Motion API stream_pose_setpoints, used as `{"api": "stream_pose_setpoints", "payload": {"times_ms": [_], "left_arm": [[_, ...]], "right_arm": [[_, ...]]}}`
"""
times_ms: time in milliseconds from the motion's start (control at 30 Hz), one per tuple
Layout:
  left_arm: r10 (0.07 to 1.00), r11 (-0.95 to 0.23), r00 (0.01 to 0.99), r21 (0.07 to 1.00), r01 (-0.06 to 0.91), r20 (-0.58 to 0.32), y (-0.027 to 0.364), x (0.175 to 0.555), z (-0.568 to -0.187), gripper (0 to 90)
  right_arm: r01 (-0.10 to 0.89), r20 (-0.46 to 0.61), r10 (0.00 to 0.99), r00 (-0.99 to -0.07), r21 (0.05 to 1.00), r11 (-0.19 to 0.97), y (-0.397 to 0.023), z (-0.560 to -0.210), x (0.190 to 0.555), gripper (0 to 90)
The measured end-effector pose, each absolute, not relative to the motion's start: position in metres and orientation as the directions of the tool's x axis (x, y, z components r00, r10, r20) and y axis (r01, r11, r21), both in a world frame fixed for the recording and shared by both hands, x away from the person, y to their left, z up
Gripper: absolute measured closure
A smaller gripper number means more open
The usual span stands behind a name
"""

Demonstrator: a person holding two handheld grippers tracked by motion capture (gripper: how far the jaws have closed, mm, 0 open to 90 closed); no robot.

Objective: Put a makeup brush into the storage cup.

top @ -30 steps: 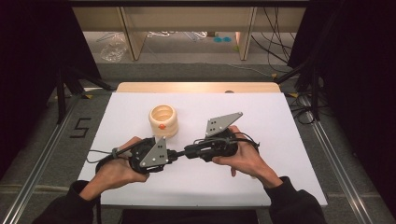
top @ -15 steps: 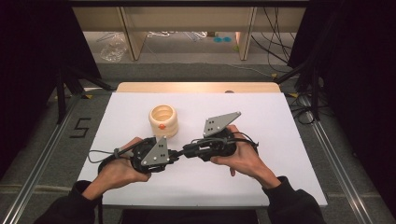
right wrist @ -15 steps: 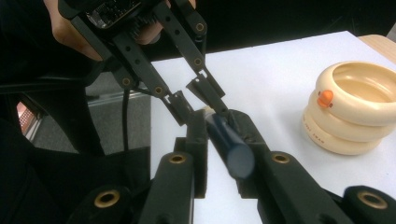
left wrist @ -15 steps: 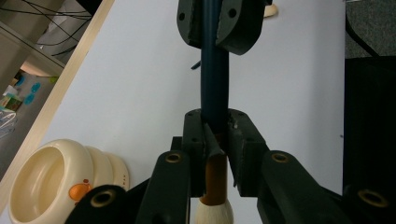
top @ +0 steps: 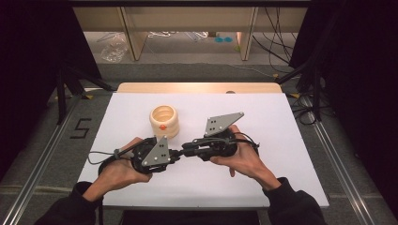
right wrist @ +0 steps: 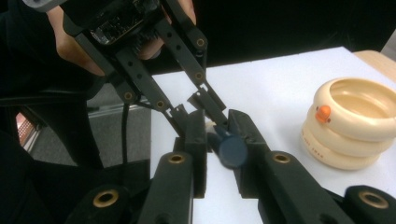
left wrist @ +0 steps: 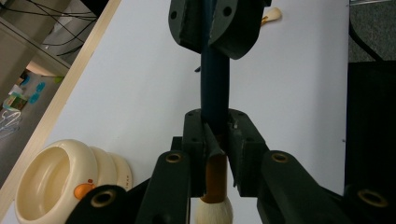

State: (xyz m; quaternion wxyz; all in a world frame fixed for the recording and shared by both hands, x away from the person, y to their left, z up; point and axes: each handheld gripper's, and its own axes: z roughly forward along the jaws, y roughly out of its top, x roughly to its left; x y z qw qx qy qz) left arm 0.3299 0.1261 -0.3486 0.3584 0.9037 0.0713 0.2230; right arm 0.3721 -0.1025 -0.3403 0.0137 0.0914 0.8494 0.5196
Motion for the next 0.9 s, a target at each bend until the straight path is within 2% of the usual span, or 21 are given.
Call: {"api": "stream_pose_setpoints", "payload": {"times_ms": [200, 900], "left_arm": [[0.293, -0.710, 0.898, 0.704, -0.026, 0.329, 0.1284, 0.3319, -0.3458, 78.3], [0.321, -0.661, 0.908, 0.750, 0.010, 0.270, 0.1277, 0.3361, -0.3487, 75.4]], "right_arm": [[0.128, 0.064, 0.173, -0.983, 0.911, 0.393, -0.1023, -0.3391, 0.3718, 79.5], [0.084, 0.012, 0.183, -0.983, 0.918, 0.389, -0.1019, -0.3323, 0.3688, 79.7]]}}
